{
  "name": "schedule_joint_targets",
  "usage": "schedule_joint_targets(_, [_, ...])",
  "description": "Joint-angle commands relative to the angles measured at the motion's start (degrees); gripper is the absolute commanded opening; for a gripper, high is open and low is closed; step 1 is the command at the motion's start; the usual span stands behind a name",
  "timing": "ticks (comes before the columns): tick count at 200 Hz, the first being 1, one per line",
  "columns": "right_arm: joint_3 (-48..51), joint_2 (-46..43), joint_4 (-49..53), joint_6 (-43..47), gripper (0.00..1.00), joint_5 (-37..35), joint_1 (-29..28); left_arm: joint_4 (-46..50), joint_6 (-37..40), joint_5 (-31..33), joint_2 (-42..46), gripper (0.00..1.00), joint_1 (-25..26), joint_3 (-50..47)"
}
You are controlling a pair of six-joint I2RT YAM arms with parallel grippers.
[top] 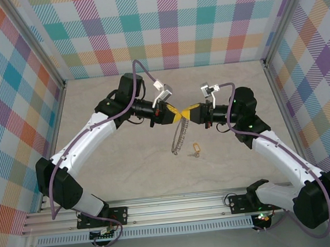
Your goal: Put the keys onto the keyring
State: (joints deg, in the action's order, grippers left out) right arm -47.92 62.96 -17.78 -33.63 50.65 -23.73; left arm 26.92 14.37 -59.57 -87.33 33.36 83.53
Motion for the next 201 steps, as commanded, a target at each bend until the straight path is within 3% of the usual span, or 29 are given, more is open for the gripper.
schedule_joint_targets(1, [-1.48, -0.21, -0.74, 0.92, 0.0, 0.02, -0.27, -0.46, 0.57, -1.86, 0.08, 0.0, 1.04, 1.35])
schedule_joint_targets(38, [-1.44, -0.88, 0.39, 0.09, 0.0, -2.04, 0.97, -1.4, 0.21, 0.27, 1.6, 0.0, 1.09, 0.25])
schedule_joint_targets(48, [-0.48, -2.37, -0.01, -1.72, 0.17, -3.81, 3.3, -1.98, 0.26, 1.72, 2.48, 0.0, 1.09, -0.53])
schedule_joint_targets(65, [1.29, -5.46, -1.56, -5.08, 0.17, -4.6, 6.56, -2.22, 0.98, 3.21, 3.68, 0.0, 1.09, -1.41])
schedule_joint_targets(87, [2.1, -7.95, -0.59, -5.71, 0.19, -3.99, 6.76, -1.45, 2.25, 3.59, 3.76, 0.0, 1.09, -1.3])
schedule_joint_targets(131, [4.28, -8.75, -0.61, -4.78, 0.43, 0.49, 6.44, 3.67, 5.24, 2.58, 0.4, 0.0, 1.09, 3.09])
schedule_joint_targets(201, [3.45, -3.01, -4.35, -4.15, 0.41, 0.81, 3.29, 9.36, 7.77, 1.65, -2.65, 0.0, 1.09, 8.34])
